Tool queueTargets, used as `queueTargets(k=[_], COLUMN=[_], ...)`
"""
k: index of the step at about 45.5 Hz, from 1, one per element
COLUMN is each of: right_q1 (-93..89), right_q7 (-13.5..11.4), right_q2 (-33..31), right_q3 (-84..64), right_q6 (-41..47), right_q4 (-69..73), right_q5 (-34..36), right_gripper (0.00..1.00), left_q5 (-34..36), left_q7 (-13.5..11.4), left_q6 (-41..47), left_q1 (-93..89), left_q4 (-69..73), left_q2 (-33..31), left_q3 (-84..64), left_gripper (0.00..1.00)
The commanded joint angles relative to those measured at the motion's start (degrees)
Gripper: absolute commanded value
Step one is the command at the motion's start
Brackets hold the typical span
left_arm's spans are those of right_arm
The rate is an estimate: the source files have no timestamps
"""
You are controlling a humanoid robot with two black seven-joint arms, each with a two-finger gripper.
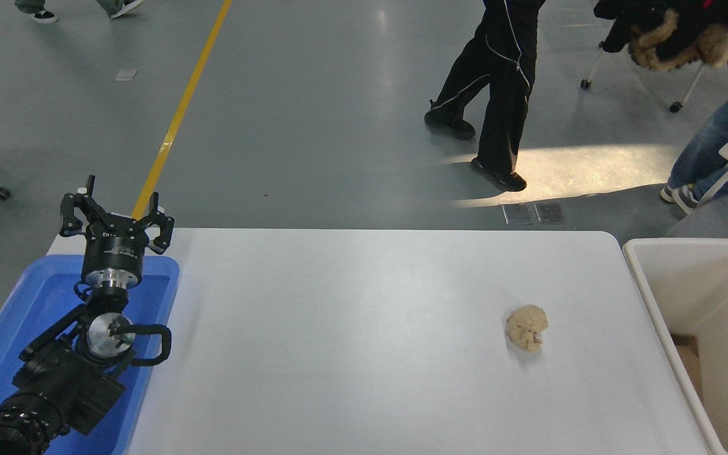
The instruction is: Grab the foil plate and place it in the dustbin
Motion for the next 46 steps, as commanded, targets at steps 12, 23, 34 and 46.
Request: queueTargets(k=[12, 23, 34, 46], right_q1=[43.01, 62.26, 76.15, 83.28], right_q7=[0.07, 0.07, 0.07, 0.07], right_q2=[5.65, 13.74, 18.14, 20.43], right_q3=[-31.14, -34.23, -32.91, -27.82], right_q6=[-0.2, 0.15, 4.71, 14.12], right_q4=[48.42, 68.03, 72.24, 72.24], right_q5=[-5.16, -4.46, -4.02, -1.12], right_gripper=[1.0, 1.0, 1.0, 1.0], left_q5=[-0.01, -0.1, -0.1, -0.1], left_q7=[0.06, -0.02, -0.02, -0.11], left_q6=[0.0, 0.0, 0.0, 0.0], left_q1=[0.0, 0.09, 0.09, 0.09], left_q4=[0.01, 0.01, 0.01, 0.01], left_q2=[0.01, 0.01, 0.01, 0.01], left_q3=[-0.02, -0.02, -0.02, -0.02], left_gripper=[0.99, 0.99, 0.99, 0.99])
